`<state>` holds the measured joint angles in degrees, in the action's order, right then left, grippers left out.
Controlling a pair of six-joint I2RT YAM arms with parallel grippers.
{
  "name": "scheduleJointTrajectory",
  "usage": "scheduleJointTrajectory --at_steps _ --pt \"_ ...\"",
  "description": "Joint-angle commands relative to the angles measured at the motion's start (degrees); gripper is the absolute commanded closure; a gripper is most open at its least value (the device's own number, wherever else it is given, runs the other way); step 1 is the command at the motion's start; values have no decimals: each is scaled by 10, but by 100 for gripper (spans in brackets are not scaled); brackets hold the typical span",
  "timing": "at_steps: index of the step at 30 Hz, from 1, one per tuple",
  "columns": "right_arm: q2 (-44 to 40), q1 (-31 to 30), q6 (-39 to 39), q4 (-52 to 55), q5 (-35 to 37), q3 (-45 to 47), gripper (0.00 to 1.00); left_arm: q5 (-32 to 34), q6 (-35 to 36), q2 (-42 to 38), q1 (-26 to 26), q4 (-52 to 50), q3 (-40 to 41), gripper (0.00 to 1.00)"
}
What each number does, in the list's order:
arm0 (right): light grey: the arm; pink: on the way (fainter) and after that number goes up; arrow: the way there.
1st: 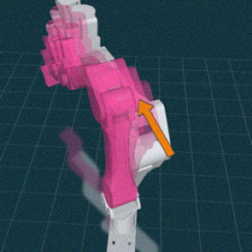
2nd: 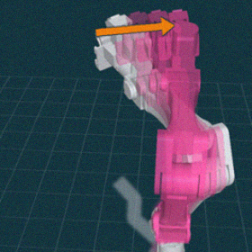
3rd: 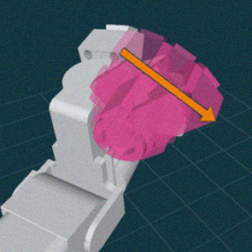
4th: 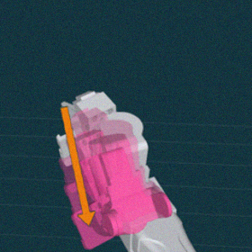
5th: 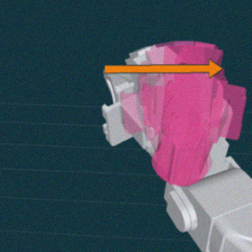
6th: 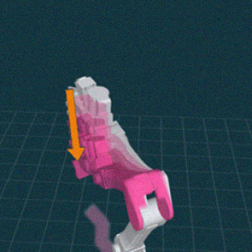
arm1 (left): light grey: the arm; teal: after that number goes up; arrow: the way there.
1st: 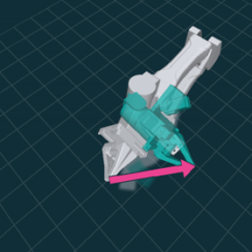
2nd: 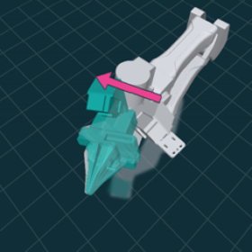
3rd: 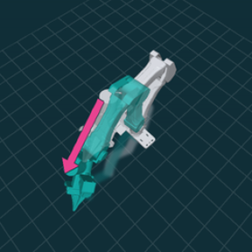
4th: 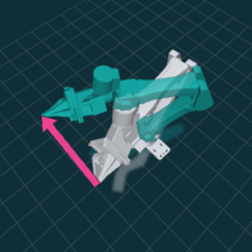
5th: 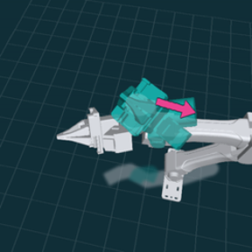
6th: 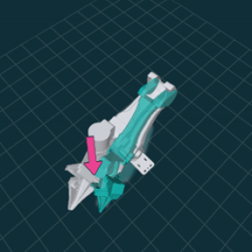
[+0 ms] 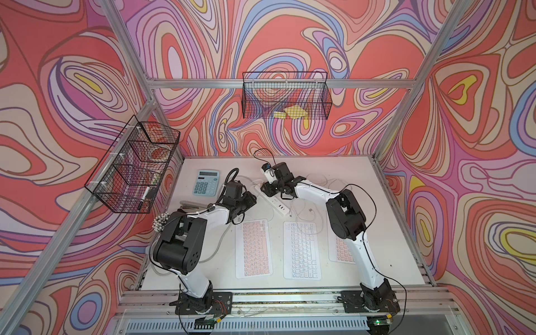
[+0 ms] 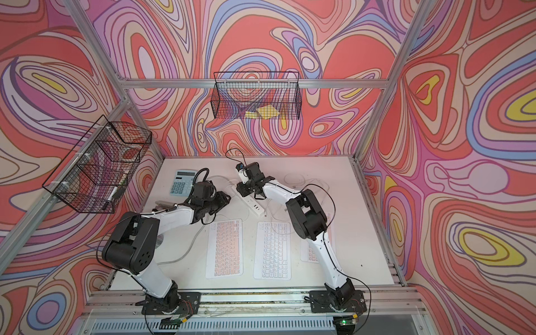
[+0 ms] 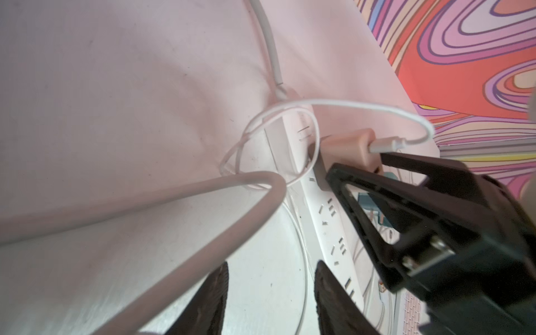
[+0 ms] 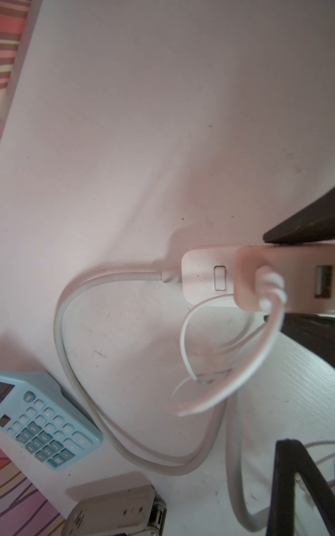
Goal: Unplug the wireless keyboard
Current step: Move the keyboard to the center of the board.
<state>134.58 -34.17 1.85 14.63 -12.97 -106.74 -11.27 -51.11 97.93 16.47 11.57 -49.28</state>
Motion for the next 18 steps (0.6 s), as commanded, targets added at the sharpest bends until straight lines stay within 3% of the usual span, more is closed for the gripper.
scheduleJointTrajectory --at_steps 1,18 --pt "-40 0 10 -3 -2 17 58 42 -24 13 4 -3 -28 50" --pt "-60 0 -14 -58 33 99 62 84 -56 36 65 -23 -46 59"
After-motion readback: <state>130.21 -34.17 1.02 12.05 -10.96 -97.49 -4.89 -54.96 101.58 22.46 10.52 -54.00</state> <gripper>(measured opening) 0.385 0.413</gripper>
